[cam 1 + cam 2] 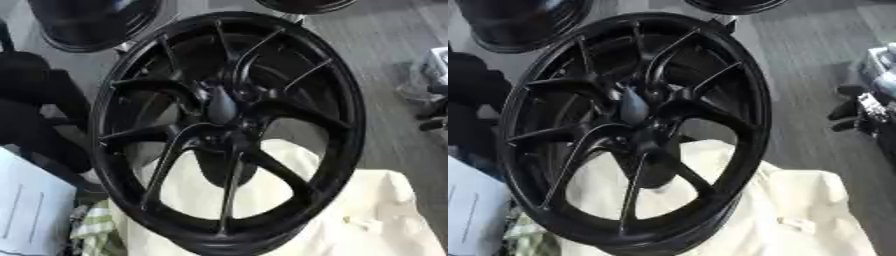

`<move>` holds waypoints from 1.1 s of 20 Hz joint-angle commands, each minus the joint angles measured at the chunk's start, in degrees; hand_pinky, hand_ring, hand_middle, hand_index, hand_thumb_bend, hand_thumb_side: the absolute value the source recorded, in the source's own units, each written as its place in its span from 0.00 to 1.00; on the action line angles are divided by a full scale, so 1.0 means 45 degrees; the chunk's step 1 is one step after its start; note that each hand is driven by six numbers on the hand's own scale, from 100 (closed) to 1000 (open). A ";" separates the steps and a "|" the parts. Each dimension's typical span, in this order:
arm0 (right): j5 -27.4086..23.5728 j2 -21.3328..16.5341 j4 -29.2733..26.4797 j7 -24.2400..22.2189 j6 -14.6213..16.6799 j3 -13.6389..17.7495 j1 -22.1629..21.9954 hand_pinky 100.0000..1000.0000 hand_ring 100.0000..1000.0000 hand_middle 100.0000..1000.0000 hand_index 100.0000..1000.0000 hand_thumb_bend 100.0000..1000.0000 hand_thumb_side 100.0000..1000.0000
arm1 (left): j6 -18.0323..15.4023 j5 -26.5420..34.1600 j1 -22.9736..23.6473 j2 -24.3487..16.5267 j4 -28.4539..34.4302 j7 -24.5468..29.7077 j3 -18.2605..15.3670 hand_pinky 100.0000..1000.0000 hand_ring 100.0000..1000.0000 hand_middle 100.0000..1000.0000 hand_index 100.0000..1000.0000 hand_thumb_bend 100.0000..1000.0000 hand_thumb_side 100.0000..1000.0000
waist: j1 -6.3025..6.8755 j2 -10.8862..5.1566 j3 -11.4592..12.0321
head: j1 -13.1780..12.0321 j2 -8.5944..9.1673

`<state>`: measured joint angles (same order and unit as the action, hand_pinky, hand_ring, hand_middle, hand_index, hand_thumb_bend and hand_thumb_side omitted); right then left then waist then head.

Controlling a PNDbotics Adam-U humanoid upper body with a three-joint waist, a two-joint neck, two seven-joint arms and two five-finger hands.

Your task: Pull the pin out of the wheel hub.

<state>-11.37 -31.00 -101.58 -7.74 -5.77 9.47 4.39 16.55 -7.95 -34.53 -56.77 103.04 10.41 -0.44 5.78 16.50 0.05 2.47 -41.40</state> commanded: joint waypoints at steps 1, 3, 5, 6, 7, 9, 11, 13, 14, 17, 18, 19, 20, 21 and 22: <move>-0.0094 -0.0280 -0.0200 0.0153 0.0022 0.0247 -0.0026 0.56 0.61 0.48 0.79 0.00 0.78 | 0.0095 -0.0400 0.0632 -0.0522 -0.1143 -0.0691 -0.1078 0.74 0.53 0.28 0.25 0.00 0.11 | -0.0076 -0.0158 0.0063 | 0.0101 0.0125; -0.0119 -0.0269 -0.0204 0.0224 0.0033 0.0322 -0.0070 0.56 0.61 0.48 0.79 0.00 0.77 | 0.0061 -0.0719 0.1221 -0.0432 -0.1869 -0.0838 -0.1377 0.76 0.54 0.31 0.27 0.00 0.12 | -0.0089 -0.0164 0.0105 | 0.0128 0.0093; -0.0164 -0.0250 -0.0204 0.0296 0.0040 0.0393 -0.0102 0.56 0.61 0.48 0.79 0.00 0.77 | -0.0090 -0.0853 0.1700 -0.0252 -0.2502 -0.0663 -0.1579 0.77 0.56 0.34 0.33 0.00 0.12 | -0.0111 -0.0170 0.0136 | 0.0158 0.0065; -0.0191 -0.0243 -0.0206 0.0325 0.0043 0.0421 -0.0113 0.56 0.61 0.48 0.79 0.00 0.77 | -0.0199 -0.0877 0.1902 -0.0146 -0.2742 -0.0515 -0.1663 0.77 0.58 0.36 0.36 0.00 0.12 | -0.0121 -0.0172 0.0148 | 0.0162 0.0044; -0.0215 -0.0236 -0.0209 0.0346 0.0046 0.0443 -0.0121 0.56 0.61 0.48 0.79 0.00 0.77 | -0.0333 -0.0882 0.2100 -0.0025 -0.2913 -0.0342 -0.1737 0.78 0.59 0.39 0.39 0.00 0.12 | -0.0133 -0.0172 0.0157 | 0.0156 0.0022; -0.0243 -0.0224 -0.0209 0.0373 0.0049 0.0469 -0.0134 0.56 0.61 0.48 0.79 0.00 0.77 | -0.0702 -0.0823 0.2482 0.0223 -0.3023 0.0192 -0.1793 0.83 0.69 0.53 0.62 0.00 0.12 | -0.0155 -0.0171 0.0173 | 0.0143 -0.0011; -0.0252 -0.0215 -0.0207 0.0383 0.0048 0.0477 -0.0142 0.56 0.61 0.48 0.79 0.00 0.77 | -0.1160 -0.0941 0.2817 0.0400 -0.2960 0.1009 -0.1816 0.88 0.79 0.71 0.90 0.00 0.06 | -0.0167 -0.0175 0.0187 | 0.0145 -0.0015; -0.0257 -0.0211 -0.0204 0.0381 0.0045 0.0478 -0.0148 0.56 0.61 0.48 0.79 0.00 0.77 | -0.1483 -0.1391 0.3023 0.0541 -0.2981 0.1629 -0.1912 0.90 0.82 0.74 0.94 0.00 0.27 | -0.0174 -0.0183 0.0198 | 0.0166 -0.0011; -0.0261 -0.0214 -0.0204 0.0377 0.0044 0.0477 -0.0149 0.56 0.61 0.48 0.79 0.00 0.77 | -0.1578 -0.1598 0.3078 0.0593 -0.3050 0.1811 -0.1965 0.90 0.83 0.75 0.94 0.02 0.36 | -0.0175 -0.0187 0.0202 | 0.0173 -0.0008; -0.0269 -0.0226 -0.0211 0.0364 0.0044 0.0472 -0.0154 0.56 0.61 0.48 0.79 0.00 0.77 | -0.1705 -0.2028 0.3143 0.0690 -0.3289 0.1944 -0.2069 0.91 0.84 0.76 0.95 0.10 0.77 | -0.0172 -0.0197 0.0204 | 0.0180 -0.0022; -0.0270 -0.0228 -0.0211 0.0362 0.0044 0.0472 -0.0154 0.56 0.61 0.48 0.79 0.00 0.77 | -0.1742 -0.2040 0.3153 0.0718 -0.3371 0.1982 -0.2066 0.91 0.84 0.76 0.96 0.09 0.82 | -0.0170 -0.0198 0.0201 | 0.0178 -0.0023; -0.0271 -0.0229 -0.0211 0.0361 0.0042 0.0472 -0.0153 0.56 0.61 0.48 0.79 0.00 0.77 | -0.1775 -0.2016 0.3154 0.0738 -0.3448 0.2028 -0.2063 0.91 0.84 0.77 0.96 0.09 0.83 | -0.0169 -0.0200 0.0197 | 0.0175 -0.0027; -0.0275 -0.0230 -0.0211 0.0359 0.0040 0.0473 -0.0150 0.56 0.61 0.48 0.79 0.00 0.77 | -0.1805 -0.1991 0.3150 0.0755 -0.3513 0.2070 -0.2059 0.91 0.84 0.77 0.96 0.09 0.84 | -0.0168 -0.0201 0.0193 | 0.0171 -0.0027; -0.0279 -0.0231 -0.0210 0.0356 0.0038 0.0472 -0.0147 0.56 0.61 0.48 0.79 0.00 0.77 | -0.1842 -0.1965 0.3143 0.0773 -0.3559 0.2115 -0.2053 0.91 0.84 0.77 0.96 0.08 0.85 | -0.0168 -0.0203 0.0191 | 0.0168 -0.0025; -0.0283 -0.0233 -0.0209 0.0354 0.0036 0.0472 -0.0146 0.56 0.61 0.48 0.79 0.00 0.77 | -0.1875 -0.1940 0.3137 0.0784 -0.3589 0.2151 -0.2051 0.91 0.84 0.77 0.96 0.08 0.85 | -0.0169 -0.0204 0.0191 | 0.0167 -0.0024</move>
<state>-12.31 -30.99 -101.58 -6.19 -5.66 10.92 3.49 8.35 -16.69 -20.08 -51.66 86.81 19.81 -8.48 5.14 16.52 0.85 3.15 -41.66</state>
